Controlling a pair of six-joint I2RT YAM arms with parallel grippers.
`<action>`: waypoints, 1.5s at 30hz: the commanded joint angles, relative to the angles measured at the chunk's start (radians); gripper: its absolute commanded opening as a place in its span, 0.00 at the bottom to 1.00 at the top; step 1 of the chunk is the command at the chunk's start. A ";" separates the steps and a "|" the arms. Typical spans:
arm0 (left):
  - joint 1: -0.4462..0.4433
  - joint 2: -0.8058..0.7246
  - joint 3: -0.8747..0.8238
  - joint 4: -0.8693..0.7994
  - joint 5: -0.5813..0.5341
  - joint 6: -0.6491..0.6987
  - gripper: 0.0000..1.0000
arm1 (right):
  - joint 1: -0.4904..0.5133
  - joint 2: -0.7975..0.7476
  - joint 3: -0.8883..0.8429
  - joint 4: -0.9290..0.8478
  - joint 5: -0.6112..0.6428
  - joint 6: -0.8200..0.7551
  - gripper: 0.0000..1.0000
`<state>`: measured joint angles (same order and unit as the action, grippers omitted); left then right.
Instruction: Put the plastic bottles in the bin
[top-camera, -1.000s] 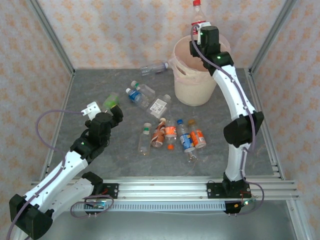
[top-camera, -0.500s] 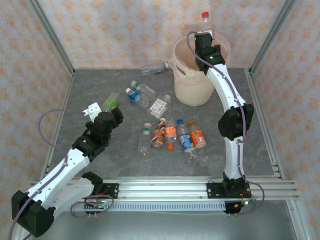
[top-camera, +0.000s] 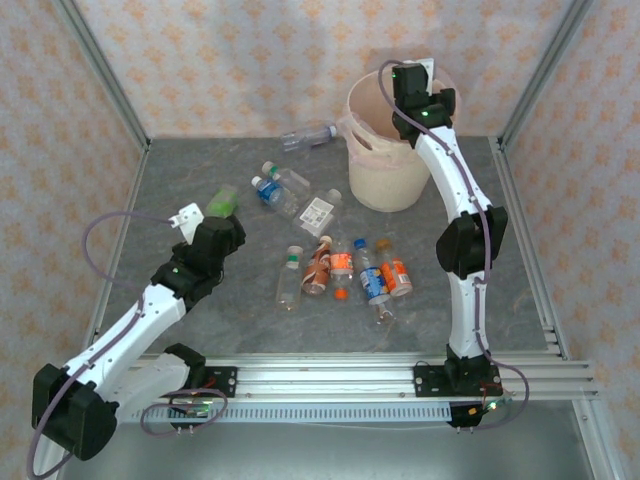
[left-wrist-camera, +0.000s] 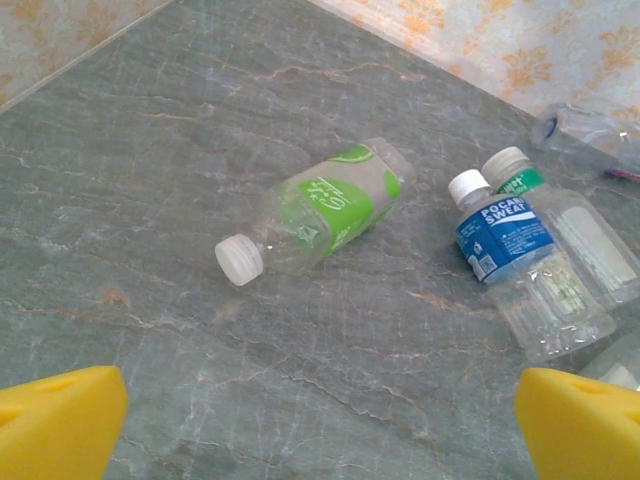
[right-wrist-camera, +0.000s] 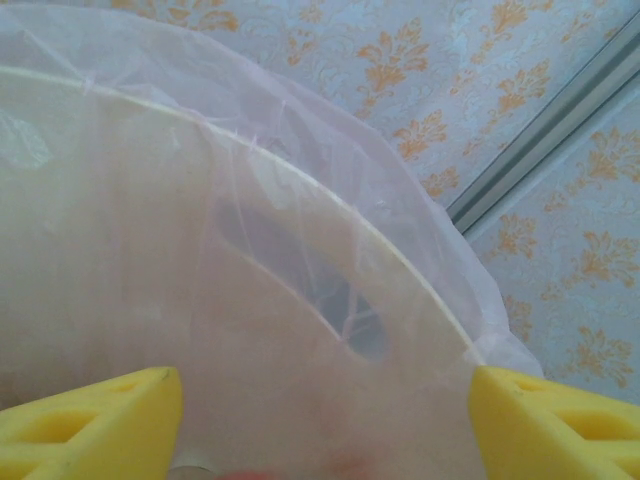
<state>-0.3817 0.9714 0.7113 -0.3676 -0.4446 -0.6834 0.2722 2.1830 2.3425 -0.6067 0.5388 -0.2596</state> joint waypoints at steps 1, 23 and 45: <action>0.029 0.029 0.044 -0.049 -0.004 -0.002 1.00 | -0.002 -0.056 0.028 -0.047 -0.030 0.035 0.77; 0.144 0.303 0.212 -0.122 0.126 0.012 1.00 | -0.001 -0.672 -0.627 0.117 -0.565 0.271 0.99; 0.145 0.340 0.239 -0.120 0.244 -0.006 1.00 | 0.032 -0.757 -1.337 -0.057 -0.832 0.531 0.94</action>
<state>-0.2459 1.3117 0.9249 -0.4641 -0.2039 -0.6662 0.2901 1.3876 0.9970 -0.5991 -0.2771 0.2695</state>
